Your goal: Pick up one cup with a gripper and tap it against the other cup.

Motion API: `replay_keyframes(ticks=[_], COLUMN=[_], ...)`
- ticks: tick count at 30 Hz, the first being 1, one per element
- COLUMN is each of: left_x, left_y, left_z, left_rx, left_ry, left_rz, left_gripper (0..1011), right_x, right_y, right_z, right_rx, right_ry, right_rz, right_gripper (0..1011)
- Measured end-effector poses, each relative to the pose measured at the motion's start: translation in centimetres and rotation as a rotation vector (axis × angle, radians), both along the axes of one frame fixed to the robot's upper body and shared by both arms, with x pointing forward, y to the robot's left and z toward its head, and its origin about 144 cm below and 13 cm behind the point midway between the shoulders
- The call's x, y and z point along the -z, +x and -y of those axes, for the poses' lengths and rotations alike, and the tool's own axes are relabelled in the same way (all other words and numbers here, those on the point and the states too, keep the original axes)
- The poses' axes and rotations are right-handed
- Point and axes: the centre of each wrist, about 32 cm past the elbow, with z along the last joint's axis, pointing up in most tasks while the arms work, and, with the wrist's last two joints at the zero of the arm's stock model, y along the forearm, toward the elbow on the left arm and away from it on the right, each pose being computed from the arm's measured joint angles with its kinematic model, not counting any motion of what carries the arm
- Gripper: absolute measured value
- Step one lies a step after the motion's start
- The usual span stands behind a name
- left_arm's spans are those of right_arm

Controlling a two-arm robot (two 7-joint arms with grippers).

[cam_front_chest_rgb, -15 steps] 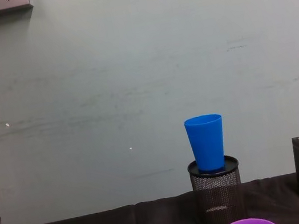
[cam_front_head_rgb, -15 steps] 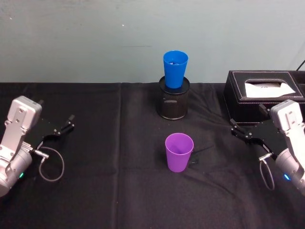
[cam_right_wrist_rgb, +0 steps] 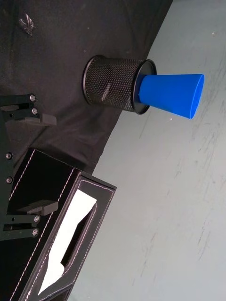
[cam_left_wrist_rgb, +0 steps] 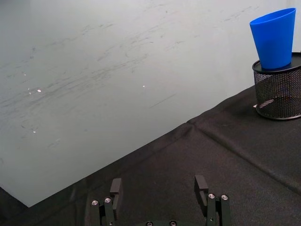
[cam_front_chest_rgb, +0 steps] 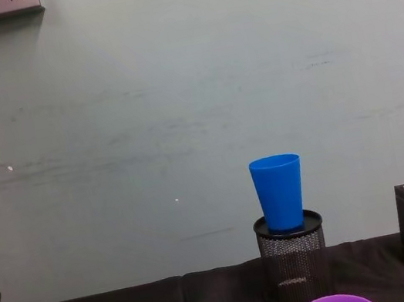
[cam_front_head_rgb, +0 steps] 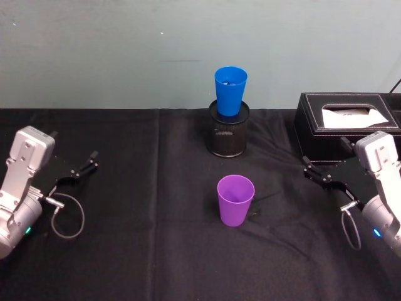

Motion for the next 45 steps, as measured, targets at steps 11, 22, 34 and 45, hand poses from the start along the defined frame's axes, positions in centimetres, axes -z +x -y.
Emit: replay_keyframes(ticks=[11,22,34,45], left_x=[0.0,0.0,0.0,0.0], left_y=[0.0,0.0,0.0,0.0], left_z=[0.0,0.0,0.0,0.0], left_rx=[0.000,0.000,0.000,0.000], left_ry=[0.000,0.000,0.000,0.000], left_rz=[0.000,0.000,0.000,0.000], left_gripper=[1000,1000,1000,1000], right_x=[0.0,0.0,0.3,1.0], right_y=[0.0,-1.4,-3.7,-2.8], right_z=[0.0,-1.0,-3.0,-4.7], right_rx=[0.000,-0.078,-0.325,-0.410], right_ry=[0.000,-0.001,0.113,0.166], right_rz=[0.000,-0.073,-0.212,-0.216], right_gripper=[1004,1004,1004,1004])
